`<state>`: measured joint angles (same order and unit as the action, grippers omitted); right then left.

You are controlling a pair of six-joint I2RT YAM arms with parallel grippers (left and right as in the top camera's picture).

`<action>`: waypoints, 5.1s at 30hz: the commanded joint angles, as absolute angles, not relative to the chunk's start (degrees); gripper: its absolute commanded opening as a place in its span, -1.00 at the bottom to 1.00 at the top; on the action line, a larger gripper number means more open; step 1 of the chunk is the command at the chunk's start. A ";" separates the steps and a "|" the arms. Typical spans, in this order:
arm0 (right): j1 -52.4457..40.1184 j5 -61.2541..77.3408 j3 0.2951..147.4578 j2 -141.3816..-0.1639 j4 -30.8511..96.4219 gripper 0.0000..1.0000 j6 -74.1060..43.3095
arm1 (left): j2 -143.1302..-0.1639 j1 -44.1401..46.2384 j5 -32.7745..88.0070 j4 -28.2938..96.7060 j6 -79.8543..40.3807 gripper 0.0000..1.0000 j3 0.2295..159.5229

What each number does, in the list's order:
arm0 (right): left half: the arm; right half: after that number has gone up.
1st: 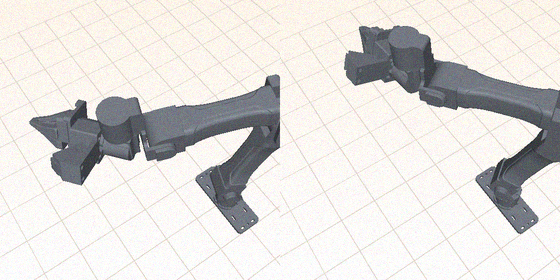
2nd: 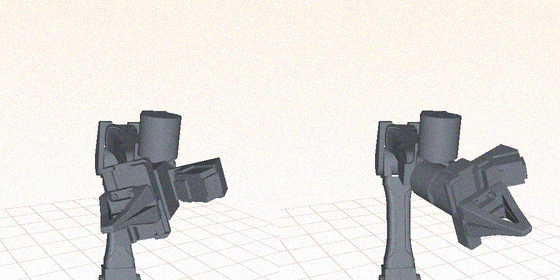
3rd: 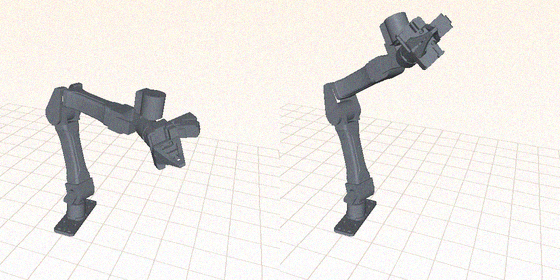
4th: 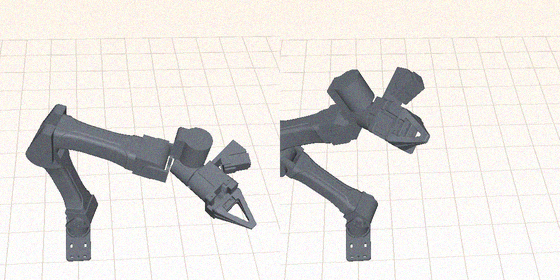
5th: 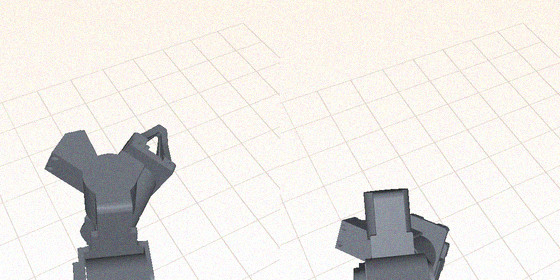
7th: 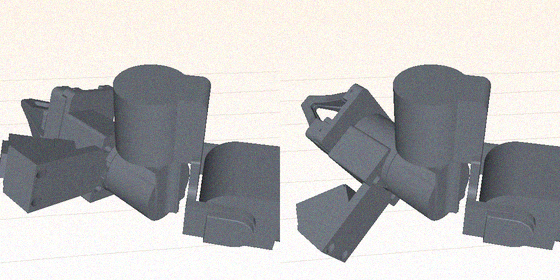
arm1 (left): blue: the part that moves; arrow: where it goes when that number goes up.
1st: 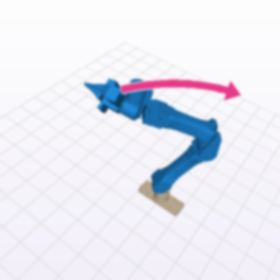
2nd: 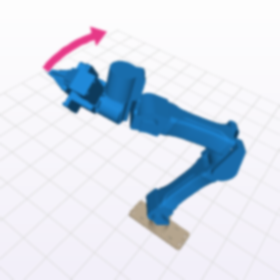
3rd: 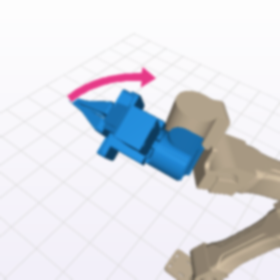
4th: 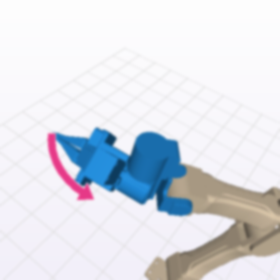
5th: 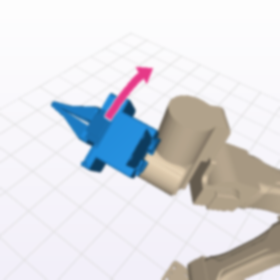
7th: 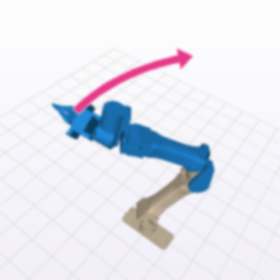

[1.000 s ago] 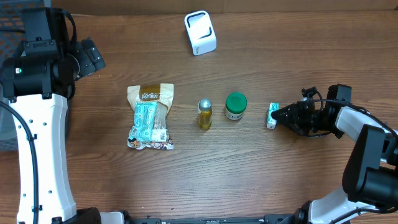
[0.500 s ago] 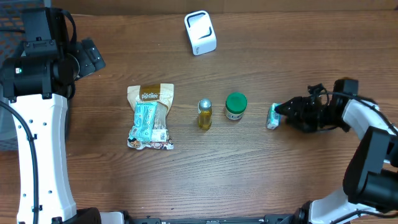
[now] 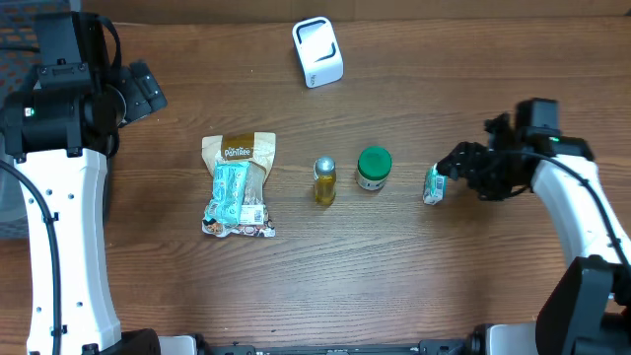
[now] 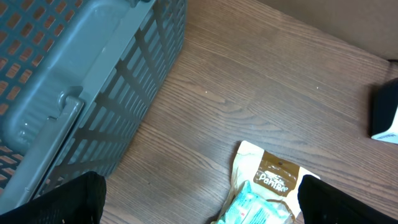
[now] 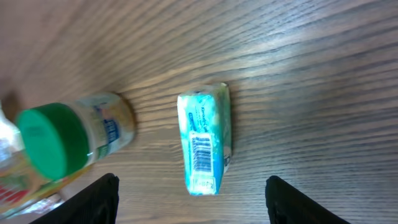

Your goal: Scan the item barcode

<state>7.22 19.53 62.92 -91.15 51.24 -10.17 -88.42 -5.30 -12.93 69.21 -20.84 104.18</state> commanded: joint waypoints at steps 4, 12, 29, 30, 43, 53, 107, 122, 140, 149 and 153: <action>-3.81 -0.27 64.23 -89.78 49.63 0.52 -20.25 | -88.49 -5.32 -13.91 69.08 -20.99 1.00 104.25; -6.00 -0.36 64.12 -89.80 47.88 1.00 -21.04 | -88.49 -5.32 -13.91 69.08 -20.99 0.99 104.25; -6.04 -0.40 56.75 -89.80 40.84 0.49 -20.56 | -88.49 -5.32 -13.91 69.08 -20.99 0.99 104.25; -6.04 -0.40 56.23 -89.80 40.14 0.49 -20.56 | -88.49 -5.32 -13.91 69.08 -20.99 0.99 104.25; -6.00 -0.47 54.70 -89.80 37.23 1.00 -20.58 | -88.49 -5.32 -13.91 69.08 -20.99 0.99 104.25; -6.04 -3.16 54.70 -89.80 38.87 0.76 -20.60 | -88.49 -5.32 -13.91 69.08 -20.99 0.99 104.25; -6.04 -2.72 49.78 -94.65 32.18 0.00 -20.58 | -88.49 -5.32 -13.91 69.08 -20.99 0.99 104.25; -6.04 -2.98 49.78 -94.65 31.00 0.10 -20.56 | -88.49 -5.32 -13.91 69.08 -20.99 0.99 104.25; -6.04 -5.08 49.76 -94.65 27.38 0.51 -20.58 | -88.49 -5.32 -13.91 69.08 -20.99 0.99 104.25; -6.04 -5.15 49.76 -94.65 25.34 0.23 -20.56 | -88.49 -5.32 -13.91 69.08 -20.99 0.99 104.25; -6.04 -5.13 49.76 -94.65 25.34 0.06 -20.58 | -88.49 -5.32 -13.91 69.08 -20.99 0.99 104.25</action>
<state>-6.04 -4.73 50.02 -94.48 25.56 -20.80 -88.42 -5.28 -12.93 69.19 -20.84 104.20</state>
